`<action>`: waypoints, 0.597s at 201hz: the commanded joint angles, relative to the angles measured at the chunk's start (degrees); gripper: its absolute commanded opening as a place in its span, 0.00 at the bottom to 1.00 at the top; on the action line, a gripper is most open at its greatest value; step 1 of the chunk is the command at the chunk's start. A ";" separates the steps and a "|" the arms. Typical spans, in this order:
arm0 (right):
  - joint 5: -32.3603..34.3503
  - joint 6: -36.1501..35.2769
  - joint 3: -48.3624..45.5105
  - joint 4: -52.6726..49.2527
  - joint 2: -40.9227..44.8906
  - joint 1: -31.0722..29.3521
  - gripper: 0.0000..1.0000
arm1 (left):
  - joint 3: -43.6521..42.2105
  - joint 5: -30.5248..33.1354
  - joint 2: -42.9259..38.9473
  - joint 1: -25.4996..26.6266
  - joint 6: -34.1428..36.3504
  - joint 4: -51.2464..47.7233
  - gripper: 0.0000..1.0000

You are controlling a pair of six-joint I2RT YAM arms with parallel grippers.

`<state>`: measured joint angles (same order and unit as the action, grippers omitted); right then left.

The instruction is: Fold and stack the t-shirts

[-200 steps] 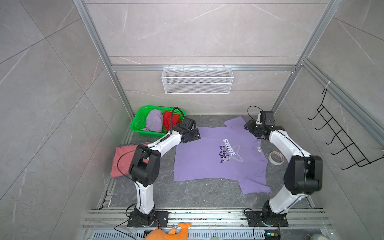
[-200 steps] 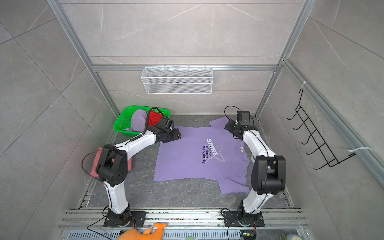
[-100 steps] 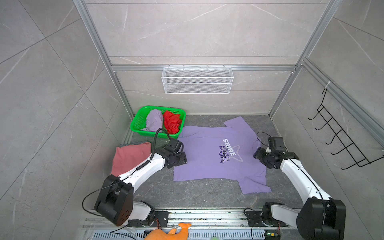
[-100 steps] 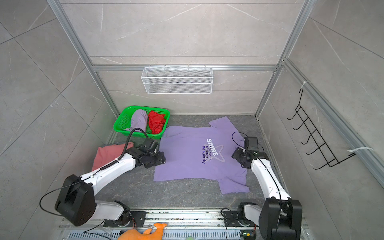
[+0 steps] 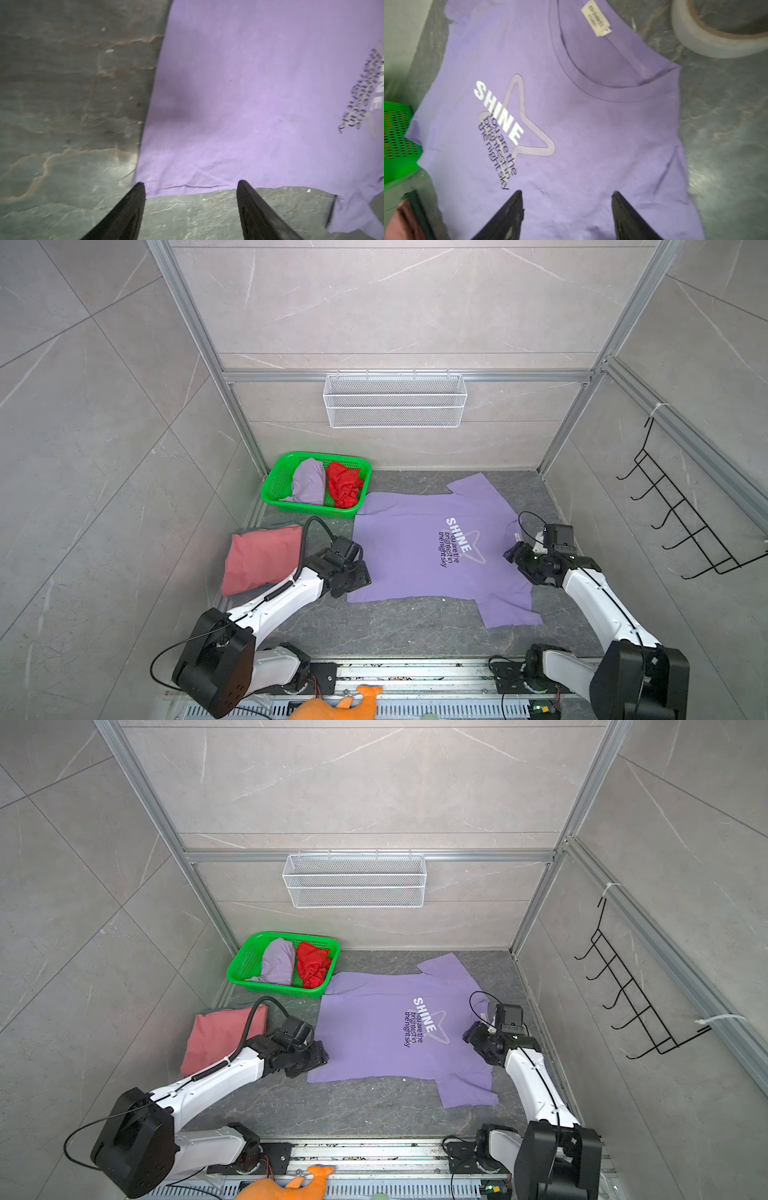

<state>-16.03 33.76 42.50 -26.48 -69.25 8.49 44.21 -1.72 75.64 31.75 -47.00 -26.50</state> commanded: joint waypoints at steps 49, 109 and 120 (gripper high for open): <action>-4.39 3.87 14.07 15.73 -20.58 -4.13 0.74 | 19.66 -1.94 23.39 0.23 3.41 15.12 0.74; 3.99 1.23 13.65 6.45 -19.29 -5.07 0.73 | 15.64 -0.31 22.43 0.30 -1.01 15.21 0.73; 7.90 0.05 11.56 2.93 -16.08 -4.90 0.73 | 12.93 0.95 18.96 0.33 -1.31 13.67 0.73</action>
<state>-16.53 36.47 57.25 -14.90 -91.81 3.55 61.43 -3.09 101.78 31.90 -46.39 -11.14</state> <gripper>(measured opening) 0.727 0.734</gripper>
